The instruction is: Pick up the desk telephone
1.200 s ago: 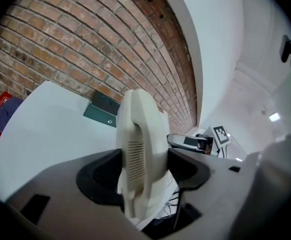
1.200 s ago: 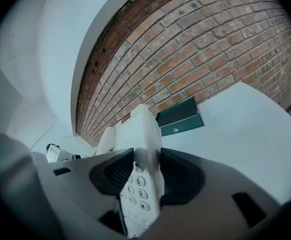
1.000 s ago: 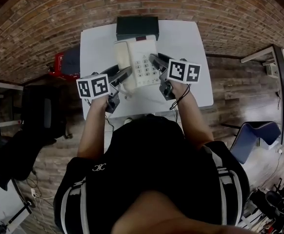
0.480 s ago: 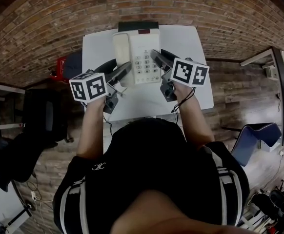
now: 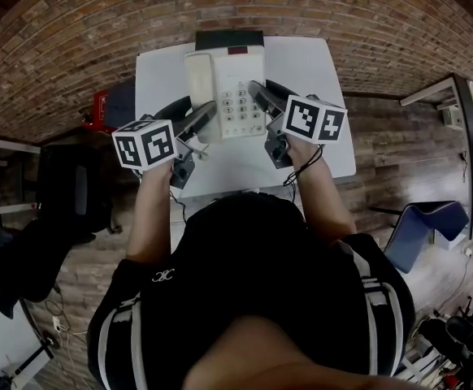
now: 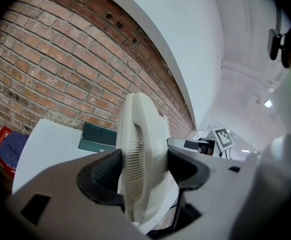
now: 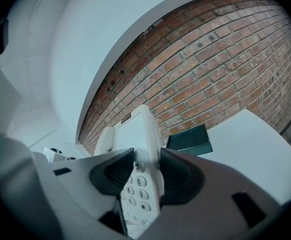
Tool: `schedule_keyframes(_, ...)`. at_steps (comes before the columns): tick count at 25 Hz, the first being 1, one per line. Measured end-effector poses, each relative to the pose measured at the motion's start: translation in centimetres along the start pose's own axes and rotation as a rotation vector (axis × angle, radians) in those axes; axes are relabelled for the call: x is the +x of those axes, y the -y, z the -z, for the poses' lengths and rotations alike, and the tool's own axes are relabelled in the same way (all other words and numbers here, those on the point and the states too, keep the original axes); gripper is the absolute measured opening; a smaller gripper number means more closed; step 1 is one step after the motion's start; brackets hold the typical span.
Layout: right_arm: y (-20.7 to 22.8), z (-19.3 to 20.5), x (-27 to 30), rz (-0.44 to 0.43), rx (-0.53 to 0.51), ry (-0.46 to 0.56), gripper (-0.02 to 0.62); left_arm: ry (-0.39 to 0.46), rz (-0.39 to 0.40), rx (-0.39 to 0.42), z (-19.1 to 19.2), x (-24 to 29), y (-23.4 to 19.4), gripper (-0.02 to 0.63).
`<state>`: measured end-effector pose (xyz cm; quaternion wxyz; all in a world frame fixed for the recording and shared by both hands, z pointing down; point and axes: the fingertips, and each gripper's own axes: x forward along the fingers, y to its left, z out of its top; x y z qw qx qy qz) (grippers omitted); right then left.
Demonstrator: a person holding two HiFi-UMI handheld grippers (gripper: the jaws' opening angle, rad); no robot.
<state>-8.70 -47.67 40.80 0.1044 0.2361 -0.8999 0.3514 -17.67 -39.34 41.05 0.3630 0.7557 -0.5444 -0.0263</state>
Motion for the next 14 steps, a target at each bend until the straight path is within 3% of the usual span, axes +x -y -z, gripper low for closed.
schedule_keyframes(14, 0.42, 0.82, -0.20, 0.007, 0.017, -0.008, 0.146, -0.024, -0.006, -0.001, 0.84, 0.14, -0.12, 0.288)
